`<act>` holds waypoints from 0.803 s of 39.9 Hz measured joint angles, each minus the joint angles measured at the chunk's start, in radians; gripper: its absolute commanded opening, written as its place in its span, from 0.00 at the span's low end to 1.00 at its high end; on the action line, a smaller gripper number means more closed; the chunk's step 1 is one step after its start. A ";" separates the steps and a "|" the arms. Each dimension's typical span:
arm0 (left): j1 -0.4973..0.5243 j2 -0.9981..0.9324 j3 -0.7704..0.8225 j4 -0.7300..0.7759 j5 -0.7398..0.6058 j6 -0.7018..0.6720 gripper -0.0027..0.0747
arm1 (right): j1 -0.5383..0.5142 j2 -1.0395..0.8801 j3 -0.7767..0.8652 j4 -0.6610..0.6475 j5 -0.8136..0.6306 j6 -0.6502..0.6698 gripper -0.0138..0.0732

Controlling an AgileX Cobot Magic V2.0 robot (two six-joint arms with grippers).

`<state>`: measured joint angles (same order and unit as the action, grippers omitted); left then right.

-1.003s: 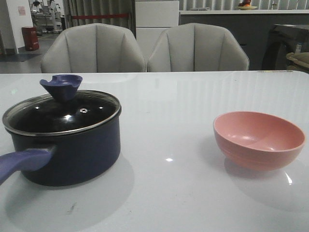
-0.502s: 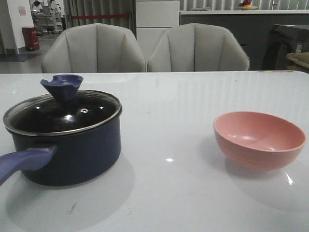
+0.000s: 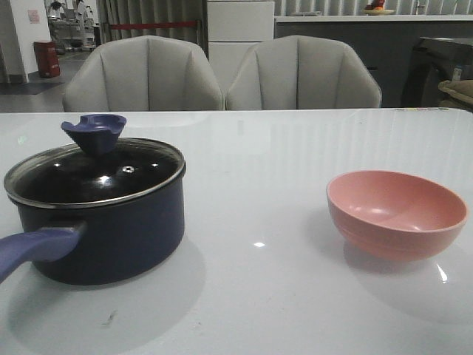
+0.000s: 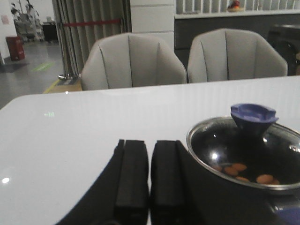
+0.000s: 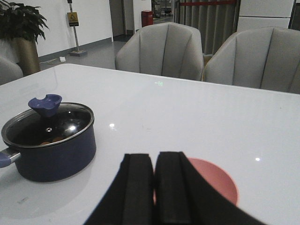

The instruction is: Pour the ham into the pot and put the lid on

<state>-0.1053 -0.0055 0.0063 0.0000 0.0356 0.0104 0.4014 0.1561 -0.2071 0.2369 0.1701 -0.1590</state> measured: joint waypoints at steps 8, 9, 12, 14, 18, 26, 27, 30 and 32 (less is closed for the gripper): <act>0.003 0.000 0.000 0.000 -0.036 0.000 0.18 | 0.000 0.000 0.000 0.000 0.000 0.000 0.35; 0.003 0.000 0.000 0.000 -0.036 0.000 0.18 | 0.000 0.000 0.000 0.000 0.000 0.000 0.35; 0.003 0.000 0.000 0.000 -0.036 0.000 0.18 | 0.000 0.000 0.000 0.000 0.000 0.000 0.35; 0.003 0.000 0.000 0.000 -0.036 0.000 0.18 | 0.000 0.000 0.000 0.000 0.000 0.000 0.35; 0.003 0.000 0.000 0.000 -0.036 0.000 0.18 | 0.000 0.000 0.000 0.000 0.000 0.000 0.35; 0.003 0.000 0.000 0.000 -0.036 0.000 0.18 | 0.000 0.000 0.000 0.000 0.000 0.000 0.35; 0.003 0.000 0.000 0.000 -0.036 0.000 0.18 | 0.000 0.000 0.000 0.000 0.000 0.000 0.35; 0.003 0.000 0.000 0.000 -0.036 0.000 0.18 | 0.000 0.000 0.000 0.000 0.000 0.000 0.35; 0.003 0.000 0.000 0.000 -0.036 0.000 0.18 | 0.000 0.000 0.000 0.000 0.000 0.000 0.35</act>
<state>-0.1023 -0.0055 0.0063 0.0000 0.0000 0.0104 0.4014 0.1561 -0.2071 0.2369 0.1701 -0.1590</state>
